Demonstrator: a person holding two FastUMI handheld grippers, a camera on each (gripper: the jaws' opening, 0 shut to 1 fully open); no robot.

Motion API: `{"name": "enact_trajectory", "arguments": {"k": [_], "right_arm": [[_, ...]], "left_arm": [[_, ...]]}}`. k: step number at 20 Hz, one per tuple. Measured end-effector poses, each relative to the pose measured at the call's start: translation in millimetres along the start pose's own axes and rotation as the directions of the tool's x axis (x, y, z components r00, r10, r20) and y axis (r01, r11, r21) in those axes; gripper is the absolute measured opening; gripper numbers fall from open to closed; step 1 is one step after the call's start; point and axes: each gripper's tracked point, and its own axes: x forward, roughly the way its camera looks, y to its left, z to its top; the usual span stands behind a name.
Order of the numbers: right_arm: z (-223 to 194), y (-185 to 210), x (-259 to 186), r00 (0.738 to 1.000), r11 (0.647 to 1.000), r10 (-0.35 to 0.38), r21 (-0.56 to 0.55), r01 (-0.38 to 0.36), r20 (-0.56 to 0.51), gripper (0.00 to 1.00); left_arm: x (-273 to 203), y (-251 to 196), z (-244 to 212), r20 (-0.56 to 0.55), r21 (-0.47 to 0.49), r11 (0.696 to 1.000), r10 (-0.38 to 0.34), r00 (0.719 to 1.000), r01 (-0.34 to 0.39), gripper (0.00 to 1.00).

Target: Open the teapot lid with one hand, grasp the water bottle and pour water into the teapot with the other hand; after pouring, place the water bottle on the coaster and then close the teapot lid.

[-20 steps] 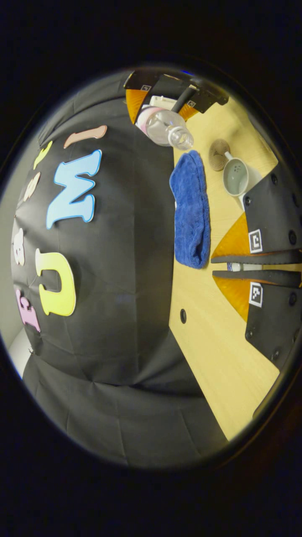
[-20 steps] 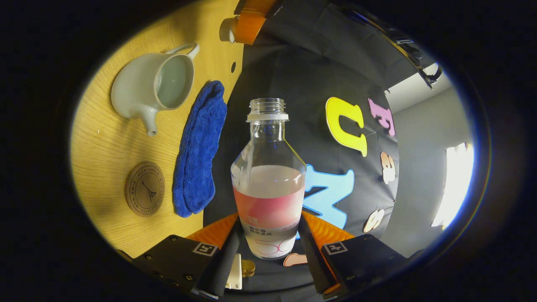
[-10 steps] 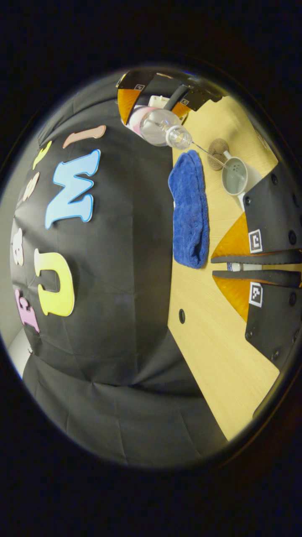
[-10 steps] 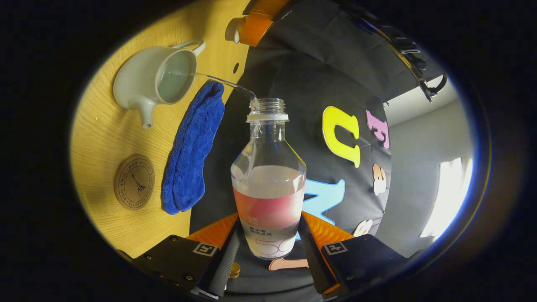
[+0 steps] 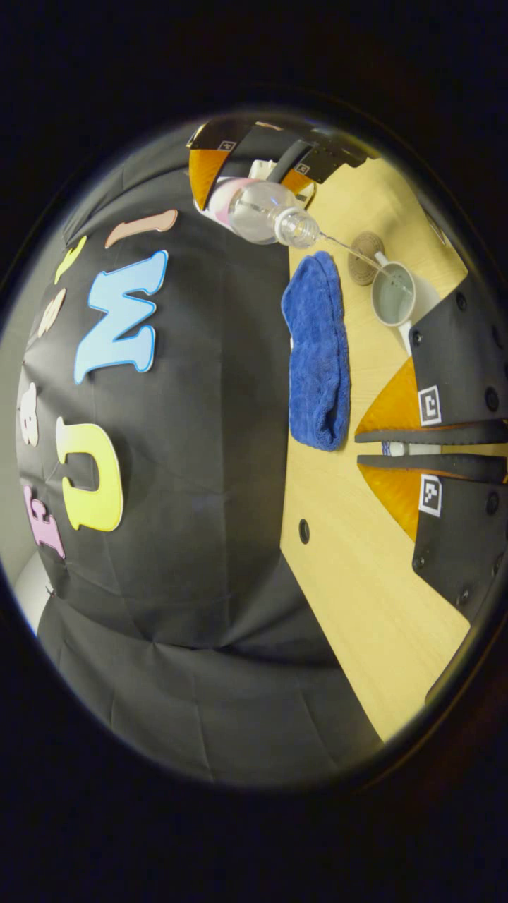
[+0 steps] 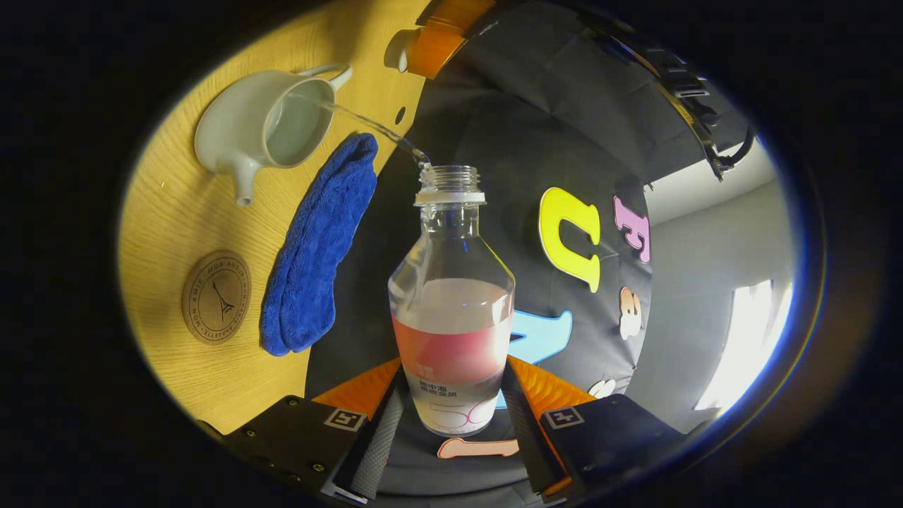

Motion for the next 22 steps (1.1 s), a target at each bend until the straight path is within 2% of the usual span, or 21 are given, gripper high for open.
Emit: {"name": "enact_trajectory", "arguments": {"k": [2,22], "right_arm": [[0.7,-2.3,-0.1,1.000,1.000,-0.008,-0.016,0.008,0.004,0.76],[8.6,-0.8,3.7,0.998,0.987,-0.032,-0.156,0.042,0.061,0.76]], "left_arm": [[0.2,0.4,-1.1,-0.002,0.000,1.000,-0.001,1.000,0.001,0.12],[2.1,0.2,-6.0,-0.024,0.008,1.000,0.006,1.000,-0.006,0.12]]}}
